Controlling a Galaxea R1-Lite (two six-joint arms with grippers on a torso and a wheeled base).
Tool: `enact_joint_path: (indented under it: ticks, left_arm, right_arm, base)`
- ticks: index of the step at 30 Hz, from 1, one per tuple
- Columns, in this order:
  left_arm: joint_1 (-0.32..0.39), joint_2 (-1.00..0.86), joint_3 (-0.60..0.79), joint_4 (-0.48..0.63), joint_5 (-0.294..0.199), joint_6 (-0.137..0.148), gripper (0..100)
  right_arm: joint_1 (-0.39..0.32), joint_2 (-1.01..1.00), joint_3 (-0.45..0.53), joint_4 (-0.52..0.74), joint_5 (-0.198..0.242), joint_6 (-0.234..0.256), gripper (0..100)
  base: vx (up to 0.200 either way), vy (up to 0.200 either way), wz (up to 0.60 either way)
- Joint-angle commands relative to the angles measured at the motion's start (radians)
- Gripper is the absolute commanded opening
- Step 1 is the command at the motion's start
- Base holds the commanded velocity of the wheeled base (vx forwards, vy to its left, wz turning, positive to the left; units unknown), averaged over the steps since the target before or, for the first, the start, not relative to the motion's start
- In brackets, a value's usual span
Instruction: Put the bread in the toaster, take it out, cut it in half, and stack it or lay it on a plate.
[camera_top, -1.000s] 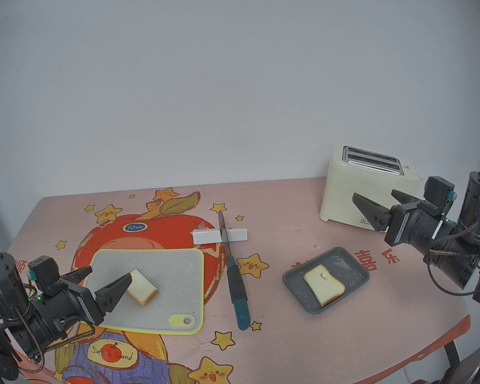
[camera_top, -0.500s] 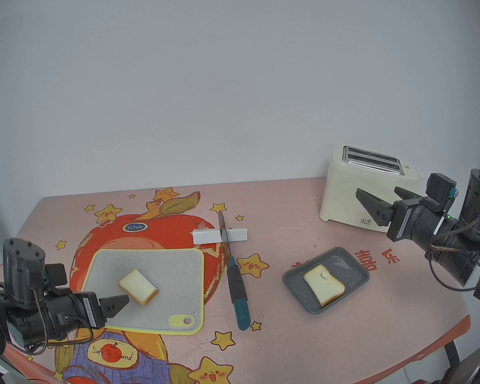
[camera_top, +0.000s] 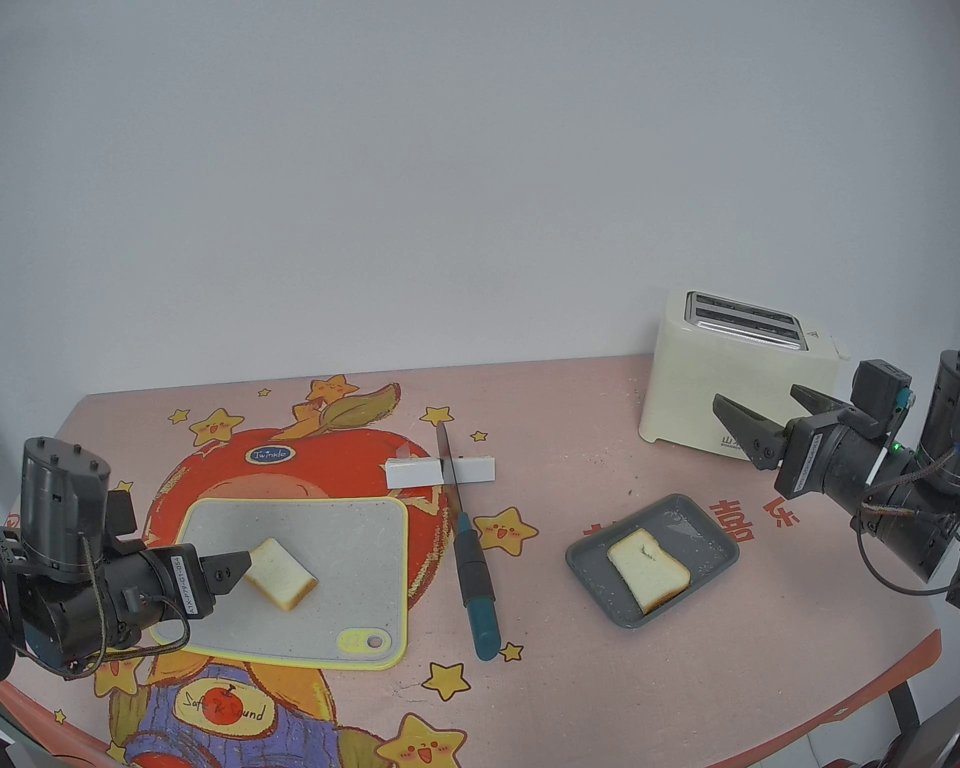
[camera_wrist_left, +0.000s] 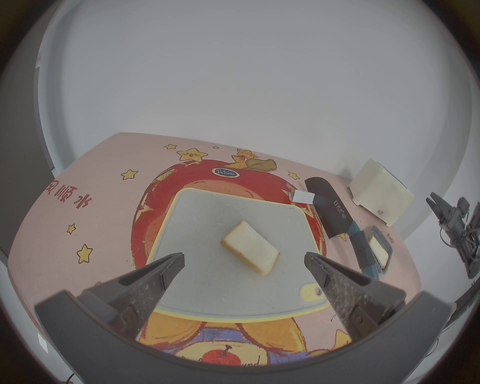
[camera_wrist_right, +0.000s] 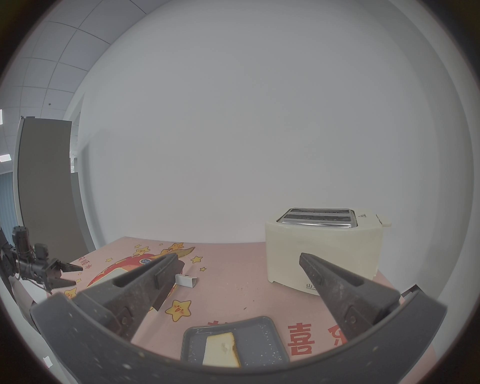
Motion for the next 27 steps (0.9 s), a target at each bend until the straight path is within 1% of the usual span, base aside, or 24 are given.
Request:
enact_joint_path:
  ticks: [1,3,10,16,24,27]
  left_arm:
    - [0.001,0.079,0.002,0.0,0.042,0.0,100]
    - [0.001,0.096,0.007,0.0,0.054,0.0,100]
    - [0.002,0.148,-0.007,-0.005,0.054,-0.002,100]
    - [0.004,0.153,-0.026,-0.008,0.053,-0.002,100]
    - [0.077,0.187,-0.056,-0.002,0.048,0.004,100]
    - [0.085,0.199,-0.052,-0.002,0.047,0.004,100]
  right_arm:
    - [0.001,0.003,0.004,-0.001,0.0,-0.001,100]
    - [0.001,0.003,0.006,-0.001,0.0,-0.002,100]
    - [0.001,0.002,0.007,-0.002,0.0,-0.002,100]
    - [0.003,0.002,0.009,-0.002,0.002,-0.002,100]
    - [0.003,-0.001,0.009,-0.002,0.003,-0.002,100]
    - [0.001,0.0,0.009,-0.007,0.003,-0.002,100]
  base:
    - [0.0,0.0,0.0]
    - [0.0,0.0,0.0]
    - [0.0,0.0,0.0]
    - [0.0,0.0,0.0]
    - [0.0,0.0,0.0]
    - [0.0,0.0,0.0]
